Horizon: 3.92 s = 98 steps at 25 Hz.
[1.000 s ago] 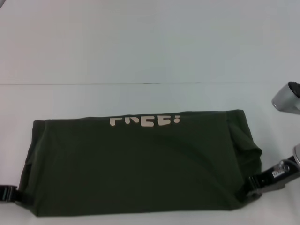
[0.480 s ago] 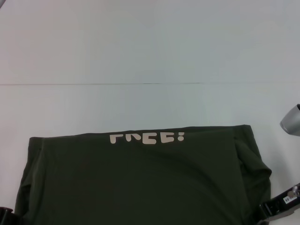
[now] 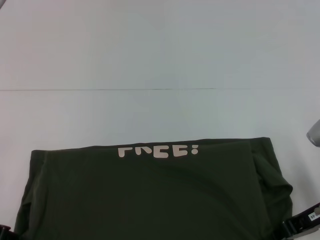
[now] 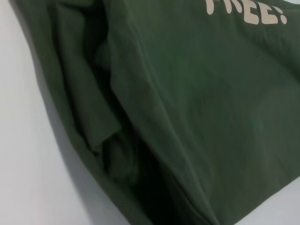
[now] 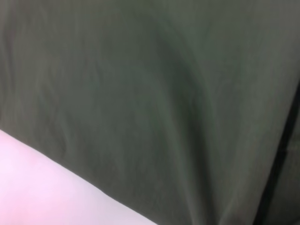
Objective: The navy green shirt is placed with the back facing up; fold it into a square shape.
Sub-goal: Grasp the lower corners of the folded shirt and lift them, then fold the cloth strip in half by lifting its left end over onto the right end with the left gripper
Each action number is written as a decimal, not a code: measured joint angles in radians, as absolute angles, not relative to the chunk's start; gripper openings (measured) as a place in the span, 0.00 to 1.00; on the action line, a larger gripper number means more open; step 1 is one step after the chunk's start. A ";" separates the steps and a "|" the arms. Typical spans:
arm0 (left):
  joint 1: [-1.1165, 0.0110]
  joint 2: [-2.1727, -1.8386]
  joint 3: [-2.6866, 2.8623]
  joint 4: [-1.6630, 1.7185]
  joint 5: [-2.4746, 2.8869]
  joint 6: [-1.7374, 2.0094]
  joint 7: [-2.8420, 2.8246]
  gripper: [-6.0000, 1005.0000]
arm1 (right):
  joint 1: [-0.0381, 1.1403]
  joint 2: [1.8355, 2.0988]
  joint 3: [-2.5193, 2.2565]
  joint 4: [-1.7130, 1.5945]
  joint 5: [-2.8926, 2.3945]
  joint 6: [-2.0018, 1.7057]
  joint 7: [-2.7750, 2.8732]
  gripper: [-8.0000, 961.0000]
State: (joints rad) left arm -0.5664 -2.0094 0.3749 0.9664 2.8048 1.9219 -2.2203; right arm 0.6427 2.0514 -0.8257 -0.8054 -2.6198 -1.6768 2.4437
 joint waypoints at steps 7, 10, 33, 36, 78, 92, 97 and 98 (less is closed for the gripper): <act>-0.564 -2.009 0.365 0.966 2.806 1.912 -2.225 0.02 | 0.632 2.058 -0.816 -0.858 -2.622 -1.681 2.415 0.09; -0.564 -2.009 0.359 0.966 2.807 1.902 -2.232 0.02 | 0.631 2.052 -0.814 -0.859 -2.620 -1.683 2.414 0.16; -0.576 -1.955 0.148 1.008 2.709 1.902 -2.224 0.52 | 0.635 1.996 -0.610 -0.688 -2.203 -1.725 1.786 0.70; -0.580 -1.954 0.150 0.996 2.684 1.930 -2.201 0.66 | 0.624 2.051 -0.626 -0.683 -2.210 -1.714 1.571 0.70; -0.648 -1.956 0.370 0.804 2.618 1.795 -2.273 0.89 | 0.546 2.094 -0.837 -0.520 -1.950 -1.419 0.799 0.96; -0.637 -1.956 0.363 0.758 2.698 1.651 -2.355 0.89 | 0.550 2.097 -0.838 -0.518 -1.944 -1.425 0.820 0.96; -0.629 -1.959 0.364 0.758 2.703 1.612 -2.355 0.89 | 0.551 2.097 -0.837 -0.520 -1.943 -1.426 0.827 0.96; -0.628 -1.960 0.365 0.758 2.706 1.605 -2.355 0.89 | 0.551 2.097 -0.837 -0.521 -1.942 -1.427 0.827 0.96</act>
State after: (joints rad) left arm -0.6276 -1.9600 0.3653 0.7577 2.7060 1.6046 -2.3552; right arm 0.5507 2.0969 -0.8375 -0.5207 -1.9425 -1.4269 0.8275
